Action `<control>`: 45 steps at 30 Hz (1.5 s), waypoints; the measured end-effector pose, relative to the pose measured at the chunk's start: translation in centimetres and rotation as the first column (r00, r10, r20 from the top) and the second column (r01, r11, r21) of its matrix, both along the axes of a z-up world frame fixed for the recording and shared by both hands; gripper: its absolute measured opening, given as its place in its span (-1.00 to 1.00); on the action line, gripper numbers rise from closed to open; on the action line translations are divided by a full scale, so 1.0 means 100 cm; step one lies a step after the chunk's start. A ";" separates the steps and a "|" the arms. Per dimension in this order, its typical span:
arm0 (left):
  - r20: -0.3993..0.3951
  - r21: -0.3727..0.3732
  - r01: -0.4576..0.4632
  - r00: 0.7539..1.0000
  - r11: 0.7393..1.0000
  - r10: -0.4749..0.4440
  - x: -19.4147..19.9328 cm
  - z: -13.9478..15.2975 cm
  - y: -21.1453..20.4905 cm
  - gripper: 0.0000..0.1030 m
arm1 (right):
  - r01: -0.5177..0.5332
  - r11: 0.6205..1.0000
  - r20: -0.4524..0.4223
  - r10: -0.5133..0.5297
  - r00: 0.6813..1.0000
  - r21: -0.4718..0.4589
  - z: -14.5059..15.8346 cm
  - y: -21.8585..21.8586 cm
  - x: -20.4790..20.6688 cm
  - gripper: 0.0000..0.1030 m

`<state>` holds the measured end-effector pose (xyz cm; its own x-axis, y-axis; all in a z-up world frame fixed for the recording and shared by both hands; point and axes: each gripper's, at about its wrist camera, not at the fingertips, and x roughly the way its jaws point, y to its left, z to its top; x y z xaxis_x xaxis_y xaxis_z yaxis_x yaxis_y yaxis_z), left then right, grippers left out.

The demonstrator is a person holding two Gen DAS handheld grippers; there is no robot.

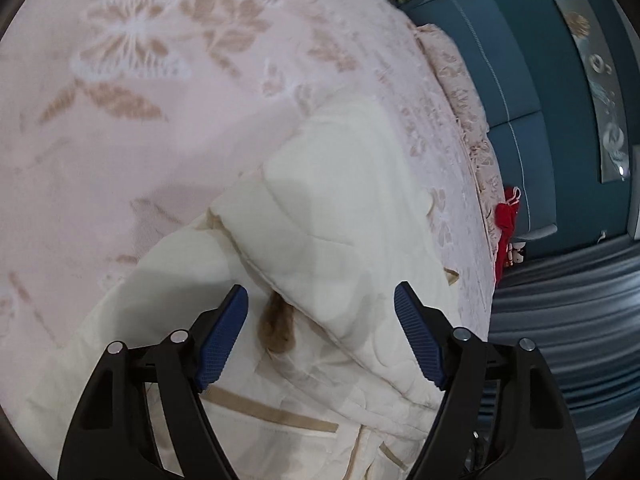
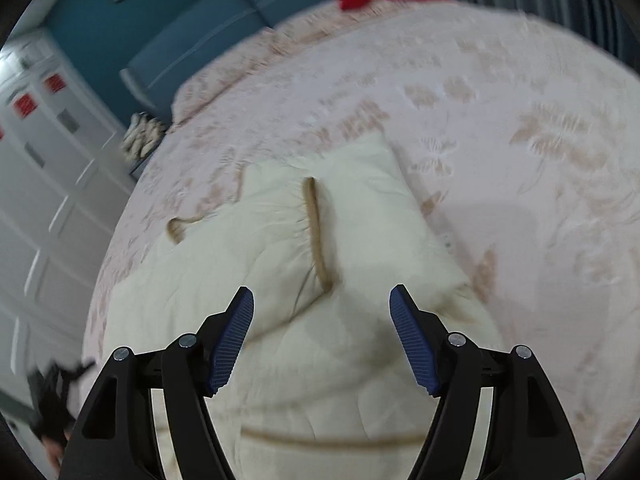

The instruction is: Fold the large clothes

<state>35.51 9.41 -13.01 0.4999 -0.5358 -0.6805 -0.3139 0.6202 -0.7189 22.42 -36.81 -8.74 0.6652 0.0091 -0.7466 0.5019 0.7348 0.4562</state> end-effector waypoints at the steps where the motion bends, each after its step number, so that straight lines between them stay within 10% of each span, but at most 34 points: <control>1: -0.012 -0.008 -0.008 1.000 1.000 0.008 0.001 -0.005 0.000 0.17 | 0.013 1.000 -0.011 -0.012 1.000 0.025 -0.006 -0.002 0.005 0.34; 3: -0.028 -0.013 -0.019 0.999 1.000 0.019 0.004 -0.011 0.001 -0.18 | 0.001 0.996 -0.002 0.000 1.000 0.091 -0.017 -0.003 0.018 0.14; 4: -0.030 -0.009 -0.017 0.999 1.000 0.017 0.006 -0.012 0.001 -0.43 | -0.031 0.994 -0.004 0.032 0.999 0.107 -0.019 0.002 0.023 -0.50; 5: -0.026 0.002 -0.008 1.000 1.000 0.008 0.007 -0.010 0.004 -0.50 | -0.070 0.991 -0.022 0.073 0.997 0.111 -0.018 0.006 0.030 -0.72; 7: 0.007 0.016 -0.009 1.000 1.000 0.009 0.008 -0.001 0.008 -0.80 | -0.109 0.992 0.043 0.106 0.993 0.065 0.004 0.020 0.030 -0.75; 12: 0.203 0.126 -0.010 0.979 0.992 -0.016 -0.004 0.055 0.016 -0.84 | -0.160 0.979 0.204 0.184 0.962 -0.129 0.074 0.045 -0.006 -0.78; 18: 0.083 0.300 0.070 0.992 0.951 -0.099 -0.016 0.008 -0.003 -0.86 | -0.167 0.983 -0.071 0.161 0.984 -0.075 -0.017 0.037 -0.001 -0.78; 24: 0.063 0.397 0.100 0.989 0.912 -0.136 -0.019 -0.002 -0.014 -0.85 | -0.185 0.980 -0.116 0.176 0.978 -0.074 -0.037 0.038 0.003 -0.77; 32: 0.176 0.670 0.019 0.967 0.742 -0.184 -0.059 0.078 -0.019 -0.09 | -0.098 0.944 -0.091 0.072 0.993 -0.316 0.035 0.063 -0.039 -0.37; 35: 0.210 0.672 0.050 0.944 0.739 -0.255 -0.058 0.098 -0.043 0.10 | -0.198 0.929 -0.067 0.187 0.980 -0.314 0.048 0.095 -0.025 -0.38; 42: 0.103 0.787 0.172 0.910 0.592 -0.402 -0.034 0.056 -0.115 0.06 | -0.380 0.869 -0.139 0.354 0.925 -0.316 0.012 0.161 0.032 -0.40; 45: 0.047 0.791 0.220 0.909 0.571 -0.415 -0.030 0.028 -0.125 -0.01 | -0.399 0.859 -0.197 0.352 0.915 -0.320 -0.016 0.163 0.046 -0.47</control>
